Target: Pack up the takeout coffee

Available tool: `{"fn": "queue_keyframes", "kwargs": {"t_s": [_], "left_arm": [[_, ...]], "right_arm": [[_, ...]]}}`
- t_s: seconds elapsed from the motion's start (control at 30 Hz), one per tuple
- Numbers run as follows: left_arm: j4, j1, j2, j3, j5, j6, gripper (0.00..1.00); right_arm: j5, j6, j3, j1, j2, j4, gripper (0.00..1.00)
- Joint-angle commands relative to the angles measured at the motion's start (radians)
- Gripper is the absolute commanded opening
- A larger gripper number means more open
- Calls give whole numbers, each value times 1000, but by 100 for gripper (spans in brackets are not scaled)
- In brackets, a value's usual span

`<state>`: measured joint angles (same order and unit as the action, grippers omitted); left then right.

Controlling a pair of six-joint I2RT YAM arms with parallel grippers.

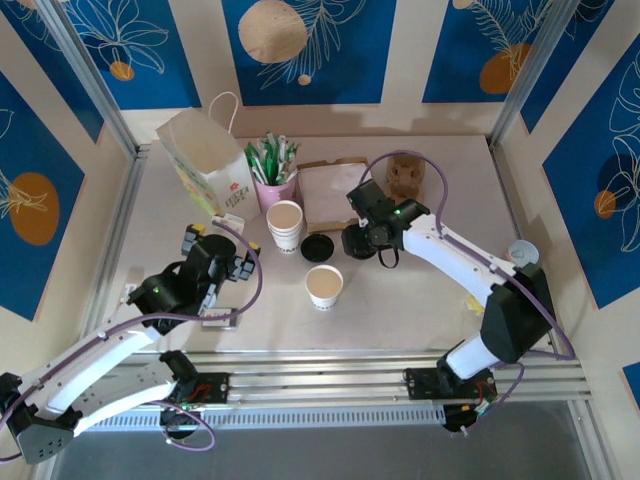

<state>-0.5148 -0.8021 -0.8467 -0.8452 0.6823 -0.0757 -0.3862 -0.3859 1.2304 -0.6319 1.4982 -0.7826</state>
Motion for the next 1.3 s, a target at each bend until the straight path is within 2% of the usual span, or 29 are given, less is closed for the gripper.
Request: {"fn": "queue_keyframes", "kwargs": {"t_s": [0.0, 0.3, 0.6, 0.87, 1.27], "left_arm": [[9, 15, -3, -6, -13, 2, 100], [7, 17, 4, -6, -16, 1, 100], [6, 18, 5, -6, -13, 1, 100], [6, 17, 6, -5, -12, 1, 100], [5, 17, 9, -5, -15, 1, 100]], "right_arm": [[-12, 5, 44, -54, -50, -91, 65], [15, -9, 77, -192, -107, -147, 65], [66, -38, 68, -302, -42, -138, 64], [61, -50, 67, -349, 19, -132, 64], [8, -45, 91, -361, 79, -154, 64]]}}
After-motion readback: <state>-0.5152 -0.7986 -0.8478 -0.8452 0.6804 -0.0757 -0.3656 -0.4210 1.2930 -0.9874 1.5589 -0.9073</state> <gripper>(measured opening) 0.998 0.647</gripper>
